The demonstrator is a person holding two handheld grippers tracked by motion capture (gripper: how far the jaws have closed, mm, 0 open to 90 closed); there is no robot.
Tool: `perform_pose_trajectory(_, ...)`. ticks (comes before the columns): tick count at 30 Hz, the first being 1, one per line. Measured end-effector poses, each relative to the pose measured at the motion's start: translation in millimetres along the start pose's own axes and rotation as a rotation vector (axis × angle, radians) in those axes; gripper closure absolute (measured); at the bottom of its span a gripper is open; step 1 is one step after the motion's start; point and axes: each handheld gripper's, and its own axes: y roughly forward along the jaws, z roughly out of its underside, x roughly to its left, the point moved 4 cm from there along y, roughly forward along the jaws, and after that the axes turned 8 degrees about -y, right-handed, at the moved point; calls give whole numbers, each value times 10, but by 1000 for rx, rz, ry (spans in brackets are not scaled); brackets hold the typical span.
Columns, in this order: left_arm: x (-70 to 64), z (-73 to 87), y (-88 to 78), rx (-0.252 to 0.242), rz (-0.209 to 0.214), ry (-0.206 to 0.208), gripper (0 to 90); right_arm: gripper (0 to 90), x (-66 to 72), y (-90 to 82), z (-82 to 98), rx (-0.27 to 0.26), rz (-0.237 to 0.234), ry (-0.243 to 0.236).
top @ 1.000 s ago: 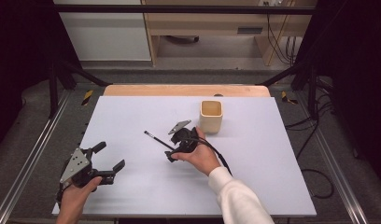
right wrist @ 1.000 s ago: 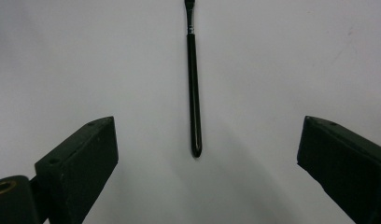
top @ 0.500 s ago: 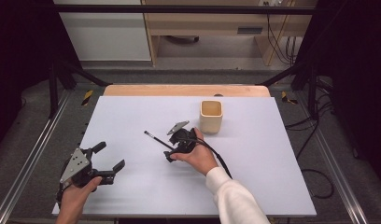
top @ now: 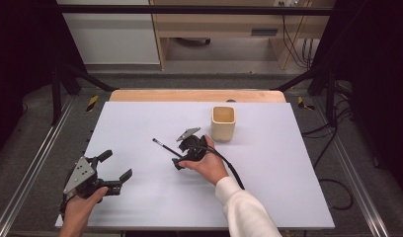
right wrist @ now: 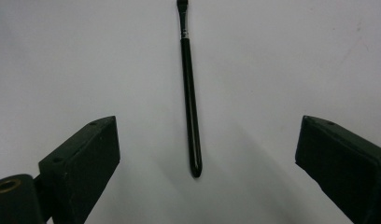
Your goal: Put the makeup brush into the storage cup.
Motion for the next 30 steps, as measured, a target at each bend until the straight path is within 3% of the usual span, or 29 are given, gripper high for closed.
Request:
perform_pose_trajectory(16,2,3,3,2,-1,2,17,116,-6,44,-26,-30,-11,24)
perform_pose_trajectory(30,2,4,5,2,0,2,17,265,14,89,-16,-35,-9,6)
